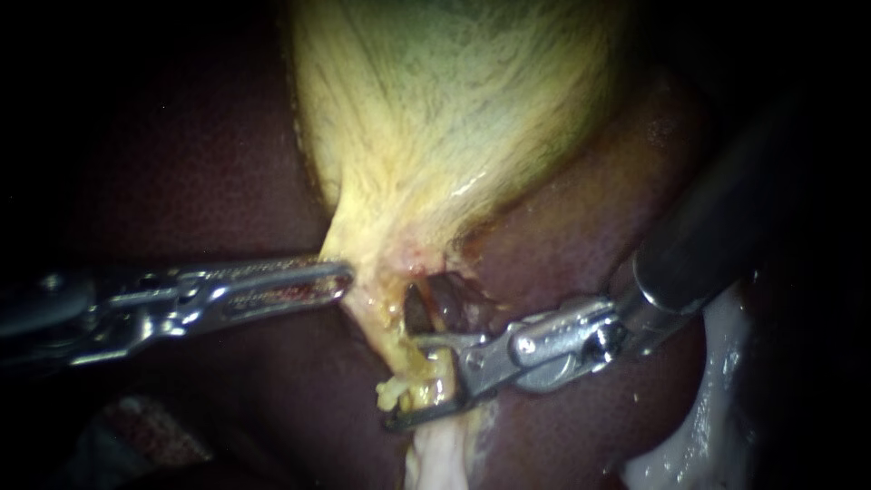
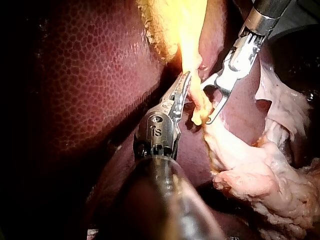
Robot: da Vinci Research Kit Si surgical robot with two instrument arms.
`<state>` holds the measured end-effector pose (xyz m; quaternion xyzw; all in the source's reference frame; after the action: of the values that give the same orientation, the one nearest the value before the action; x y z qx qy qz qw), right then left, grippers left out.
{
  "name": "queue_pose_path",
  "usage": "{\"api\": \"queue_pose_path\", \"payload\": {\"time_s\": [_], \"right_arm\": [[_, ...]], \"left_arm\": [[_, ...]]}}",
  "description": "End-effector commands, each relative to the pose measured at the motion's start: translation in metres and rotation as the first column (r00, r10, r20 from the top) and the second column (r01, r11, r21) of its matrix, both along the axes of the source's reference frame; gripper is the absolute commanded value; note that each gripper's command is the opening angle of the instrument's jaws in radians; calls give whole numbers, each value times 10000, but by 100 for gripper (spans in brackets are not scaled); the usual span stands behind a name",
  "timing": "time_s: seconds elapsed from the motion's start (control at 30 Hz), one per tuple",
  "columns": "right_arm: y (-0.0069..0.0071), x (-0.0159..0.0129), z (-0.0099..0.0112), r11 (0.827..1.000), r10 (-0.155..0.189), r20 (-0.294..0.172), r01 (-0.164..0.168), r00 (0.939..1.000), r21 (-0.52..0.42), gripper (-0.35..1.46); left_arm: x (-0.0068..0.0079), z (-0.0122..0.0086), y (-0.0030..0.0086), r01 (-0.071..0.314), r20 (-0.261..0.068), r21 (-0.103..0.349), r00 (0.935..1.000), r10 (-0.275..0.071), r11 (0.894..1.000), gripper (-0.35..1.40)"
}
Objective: Going back first clip left tube
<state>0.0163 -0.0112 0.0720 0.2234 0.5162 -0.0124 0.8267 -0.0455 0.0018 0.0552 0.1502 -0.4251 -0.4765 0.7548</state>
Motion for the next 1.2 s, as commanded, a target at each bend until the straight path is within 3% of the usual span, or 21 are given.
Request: {"api": "queue_pose_path", "payload": {"time_s": [0.03,0.37,0.53,0.83,1.2], "right_arm": [[1,-2,-1,10000,32,23,-32,10000,10,60],[5,-36,-19,9997,150,6,-150,9999,-207,60],[19,-70,-43,9957,572,110,-562,9983,-732,60],[54,-119,-84,9814,854,204,-806,9961,-1745,60],[56,-131,-96,9805,661,123,-627,9977,-1862,60]], "left_arm": [[0,0,0,-1,0,0,10000,1,10000,-5],[2,0,0,-13,7,1,10000,13,10000,-5],[3,2,1,-21,13,0,10000,21,10000,-5],[3,4,1,-25,15,-1,10000,25,10000,-5],[4,12,5,-4,-5,-12,10000,4,10000,-5]]}}
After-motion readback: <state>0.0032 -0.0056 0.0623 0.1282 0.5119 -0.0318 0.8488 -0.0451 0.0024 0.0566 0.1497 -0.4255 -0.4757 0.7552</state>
